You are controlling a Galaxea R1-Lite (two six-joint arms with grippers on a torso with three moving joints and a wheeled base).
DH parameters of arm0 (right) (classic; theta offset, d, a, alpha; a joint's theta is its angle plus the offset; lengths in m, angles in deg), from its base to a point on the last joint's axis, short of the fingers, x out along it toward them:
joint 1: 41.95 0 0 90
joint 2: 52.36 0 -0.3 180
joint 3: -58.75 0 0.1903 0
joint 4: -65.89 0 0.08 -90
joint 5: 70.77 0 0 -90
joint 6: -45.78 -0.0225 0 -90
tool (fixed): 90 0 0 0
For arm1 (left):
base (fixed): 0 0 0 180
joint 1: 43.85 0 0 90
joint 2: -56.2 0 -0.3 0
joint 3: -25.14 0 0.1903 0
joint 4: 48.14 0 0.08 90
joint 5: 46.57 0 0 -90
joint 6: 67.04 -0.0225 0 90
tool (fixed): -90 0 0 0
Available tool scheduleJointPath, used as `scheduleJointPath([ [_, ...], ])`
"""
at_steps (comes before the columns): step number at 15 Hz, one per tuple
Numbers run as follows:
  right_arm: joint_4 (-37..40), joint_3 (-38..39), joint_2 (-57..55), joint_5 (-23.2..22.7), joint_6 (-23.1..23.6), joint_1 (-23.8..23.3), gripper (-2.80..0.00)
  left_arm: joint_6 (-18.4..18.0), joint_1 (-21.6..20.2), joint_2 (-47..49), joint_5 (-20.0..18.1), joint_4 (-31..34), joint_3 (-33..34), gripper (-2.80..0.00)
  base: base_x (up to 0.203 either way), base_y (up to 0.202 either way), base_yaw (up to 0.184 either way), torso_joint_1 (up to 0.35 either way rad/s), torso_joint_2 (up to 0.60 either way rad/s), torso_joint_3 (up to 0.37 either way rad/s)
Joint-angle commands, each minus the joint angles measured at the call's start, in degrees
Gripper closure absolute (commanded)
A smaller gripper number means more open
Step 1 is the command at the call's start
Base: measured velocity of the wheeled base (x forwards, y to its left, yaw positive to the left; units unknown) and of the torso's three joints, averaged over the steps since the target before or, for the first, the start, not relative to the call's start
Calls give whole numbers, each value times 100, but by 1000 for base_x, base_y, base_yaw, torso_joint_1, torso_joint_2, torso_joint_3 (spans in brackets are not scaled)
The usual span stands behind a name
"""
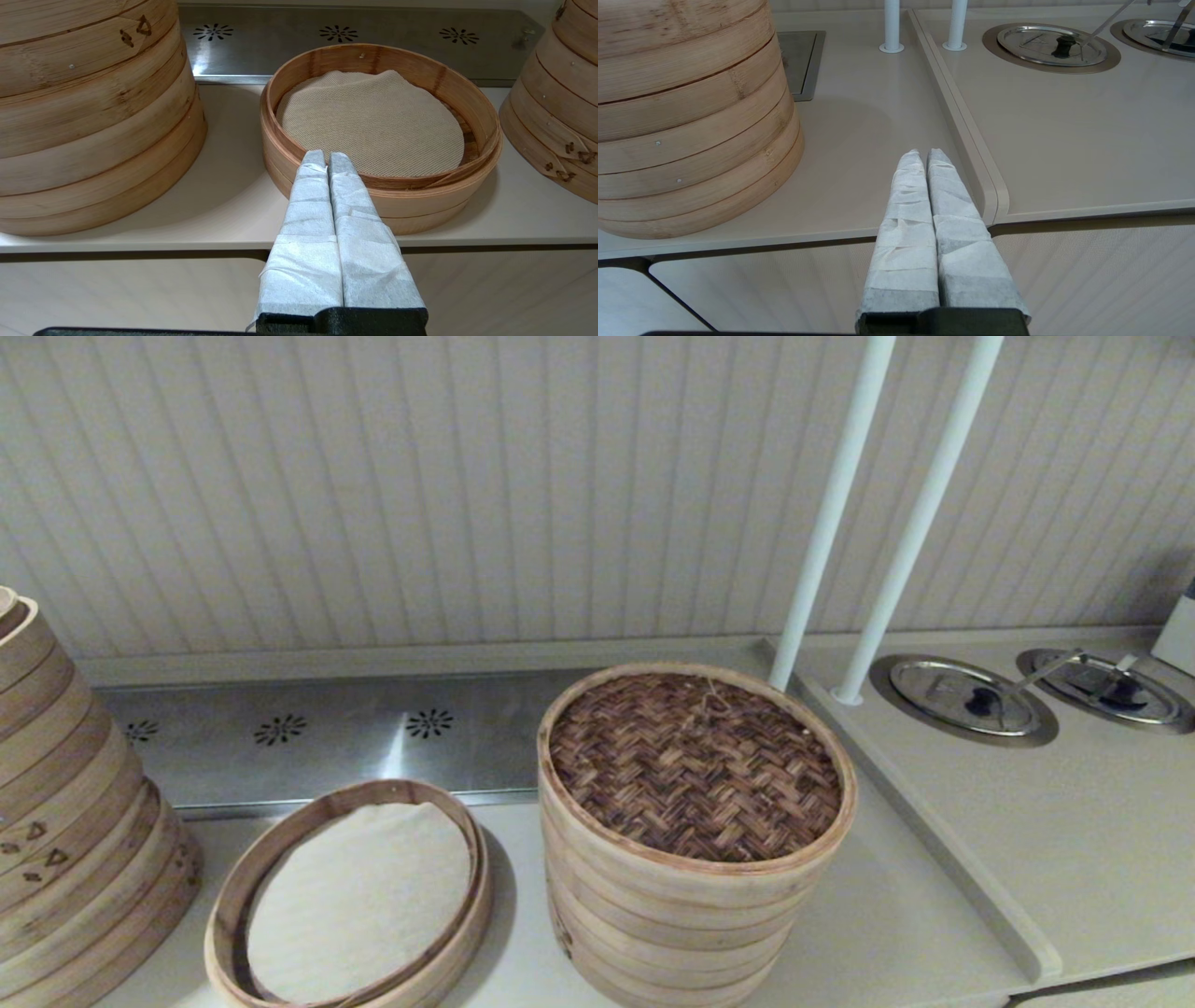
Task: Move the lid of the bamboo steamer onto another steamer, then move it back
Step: Pick up the steamer
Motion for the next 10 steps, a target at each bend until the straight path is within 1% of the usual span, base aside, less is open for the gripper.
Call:
scheduleJointPath([
  [1, -10, 19, -4, 1, 2, 0, 0, 2, -1, 0, 5, 0, 0, 0, 0, 0, 0, 0, 0, 0],
  [5, -10, 22, -4, 1, 2, 0, 0, -6, -1, 0, 5, 0, 0, 0, 0, 0, 0, 0, 0, 0],
  [7, -10, 26, -4, 1, 2, 0, 0, -137, -1, -8, 15, -12, -43, 0, 0, 0, 0, 0, 0, 0],
  [8, -10, 18, -4, 1, 2, 0, 0, -128, -1, 7, -35, -7, -208, 0, 0, 0, 0, 0, 0, 0],
  [10, -10, 24, -4, 4, 2, 0, 0, -123, -1, 303, -179, 125, -837, 0, 0, 0, 0, 0, 0, 0],
])
